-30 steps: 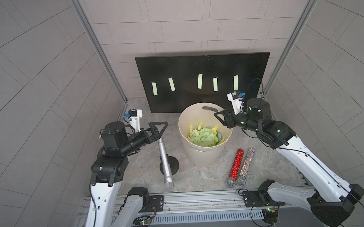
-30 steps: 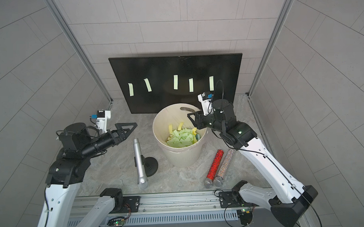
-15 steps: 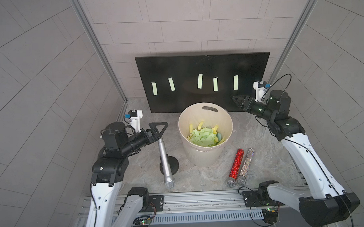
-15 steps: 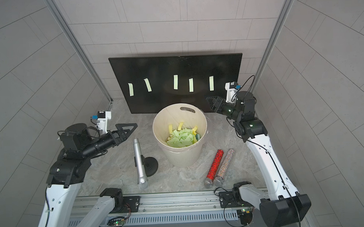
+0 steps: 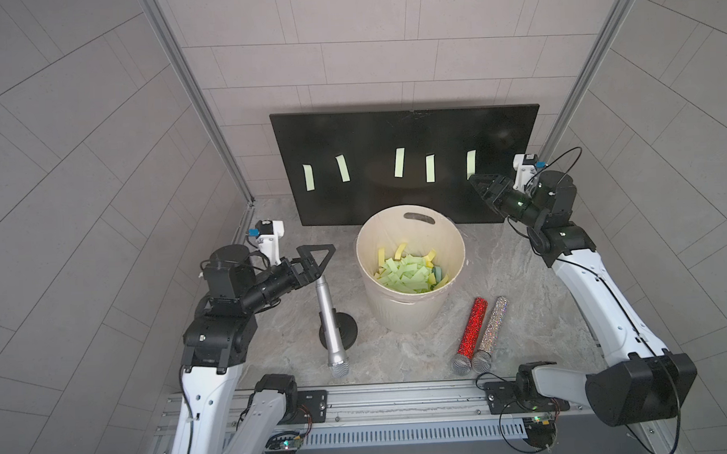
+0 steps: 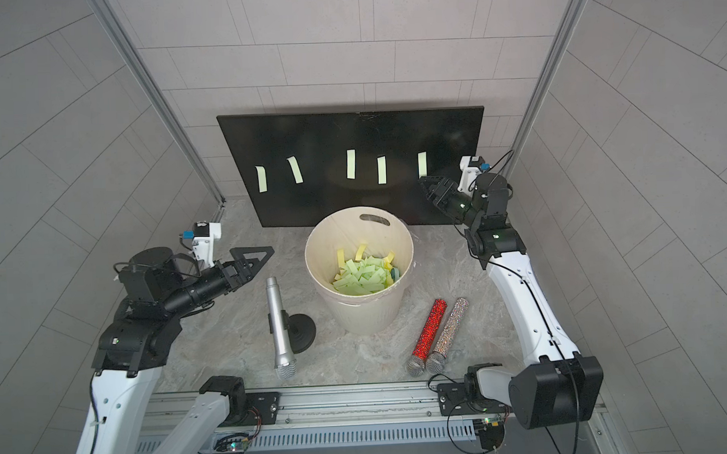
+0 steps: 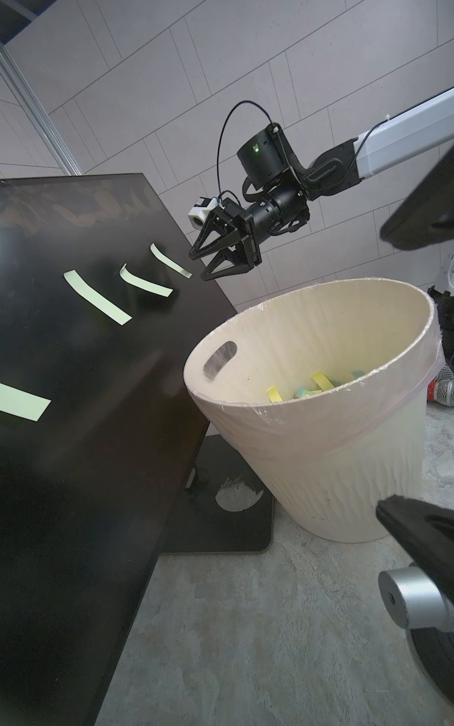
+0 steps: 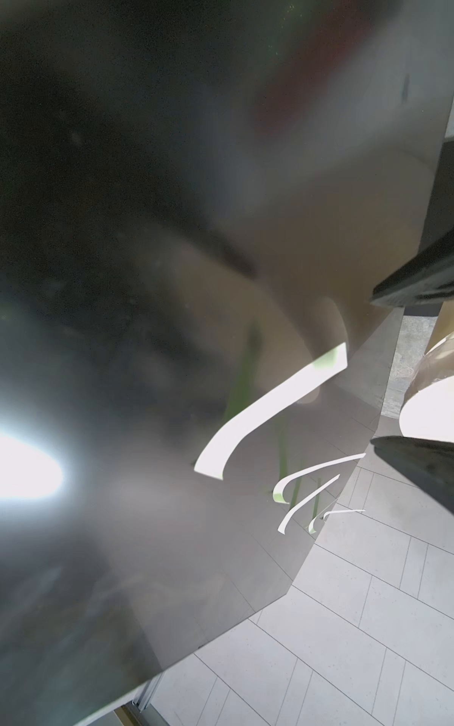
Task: Remove the sticky note from the monitor
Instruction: Tear off the sticky note from the monitor.
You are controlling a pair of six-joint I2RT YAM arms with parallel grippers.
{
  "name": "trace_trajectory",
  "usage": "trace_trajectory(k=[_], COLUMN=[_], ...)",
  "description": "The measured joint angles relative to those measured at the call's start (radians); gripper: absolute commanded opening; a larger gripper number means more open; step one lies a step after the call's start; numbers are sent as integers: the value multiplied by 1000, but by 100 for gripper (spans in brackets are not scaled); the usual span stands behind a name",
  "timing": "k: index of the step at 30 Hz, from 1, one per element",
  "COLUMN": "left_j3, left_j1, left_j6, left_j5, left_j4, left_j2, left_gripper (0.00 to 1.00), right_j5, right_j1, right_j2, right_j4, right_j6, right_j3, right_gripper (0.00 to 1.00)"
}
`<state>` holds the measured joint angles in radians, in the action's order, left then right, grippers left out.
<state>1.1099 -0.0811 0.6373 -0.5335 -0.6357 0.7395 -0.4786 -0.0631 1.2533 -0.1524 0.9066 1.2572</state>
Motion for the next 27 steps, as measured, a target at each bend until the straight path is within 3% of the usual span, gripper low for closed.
trace_trajectory(k=[20, 27], left_j3=[0, 0], left_j1=[0, 0], left_j6=[0, 0], left_j5=[2, 2], left_j4=[0, 0], left_j2=[0, 0], left_gripper=[100, 100], right_j5=[-4, -5], right_j1=[0, 0], right_j2=[79, 90], right_j4=[66, 85], right_j6=[42, 52], right_j3=[56, 76], right_gripper=[45, 37])
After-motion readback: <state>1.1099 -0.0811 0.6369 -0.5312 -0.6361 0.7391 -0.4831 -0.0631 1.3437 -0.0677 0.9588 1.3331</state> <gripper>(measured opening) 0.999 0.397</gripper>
